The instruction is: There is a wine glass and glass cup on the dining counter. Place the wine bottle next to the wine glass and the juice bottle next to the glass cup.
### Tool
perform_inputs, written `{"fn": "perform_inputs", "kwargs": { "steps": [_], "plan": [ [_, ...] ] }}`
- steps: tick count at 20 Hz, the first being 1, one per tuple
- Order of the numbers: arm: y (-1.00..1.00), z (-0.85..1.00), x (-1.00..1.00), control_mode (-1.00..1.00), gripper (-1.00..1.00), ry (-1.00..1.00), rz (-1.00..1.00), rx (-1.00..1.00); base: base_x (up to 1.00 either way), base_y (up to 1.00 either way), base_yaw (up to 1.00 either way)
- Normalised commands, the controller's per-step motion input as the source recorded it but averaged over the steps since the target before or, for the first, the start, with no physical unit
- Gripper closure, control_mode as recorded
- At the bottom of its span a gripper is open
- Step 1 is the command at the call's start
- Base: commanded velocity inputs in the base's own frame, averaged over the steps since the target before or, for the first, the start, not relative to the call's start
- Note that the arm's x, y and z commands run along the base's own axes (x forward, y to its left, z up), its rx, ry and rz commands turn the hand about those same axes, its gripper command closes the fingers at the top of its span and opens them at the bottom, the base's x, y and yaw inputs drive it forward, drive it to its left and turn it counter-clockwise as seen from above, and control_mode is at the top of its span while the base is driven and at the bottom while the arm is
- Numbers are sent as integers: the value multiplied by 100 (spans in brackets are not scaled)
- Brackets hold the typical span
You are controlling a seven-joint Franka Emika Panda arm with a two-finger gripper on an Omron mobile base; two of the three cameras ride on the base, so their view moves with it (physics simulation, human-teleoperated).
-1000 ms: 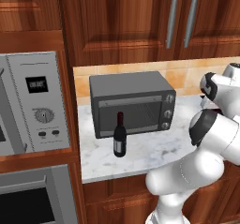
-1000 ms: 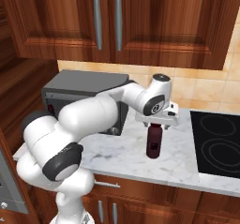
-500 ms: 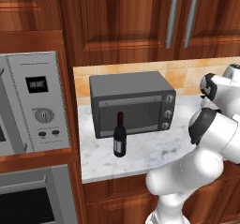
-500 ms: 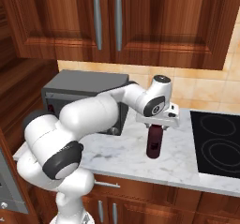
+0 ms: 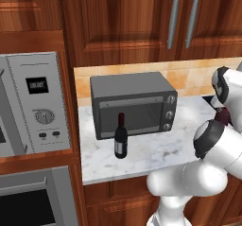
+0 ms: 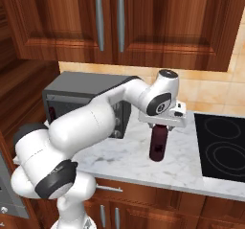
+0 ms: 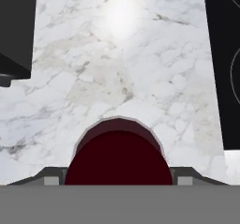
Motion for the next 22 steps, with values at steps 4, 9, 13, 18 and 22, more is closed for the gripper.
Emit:
{"fn": "perform_inputs", "kwargs": {
  "steps": [4,9,13,18,22],
  "plan": [
    [12,48,-51,-100,100,-1,0,0,0,0,0],
    [15,29,-45,-100,100,-1,0,0,0,0,0],
    [23,17,-38,-100,100,0,0,0,0,0,0],
    [32,10,-29,-100,100,0,0,-3,0,0,0],
    [31,1,-19,-100,100,2,0,-4,0,0,0]
  ]
}}
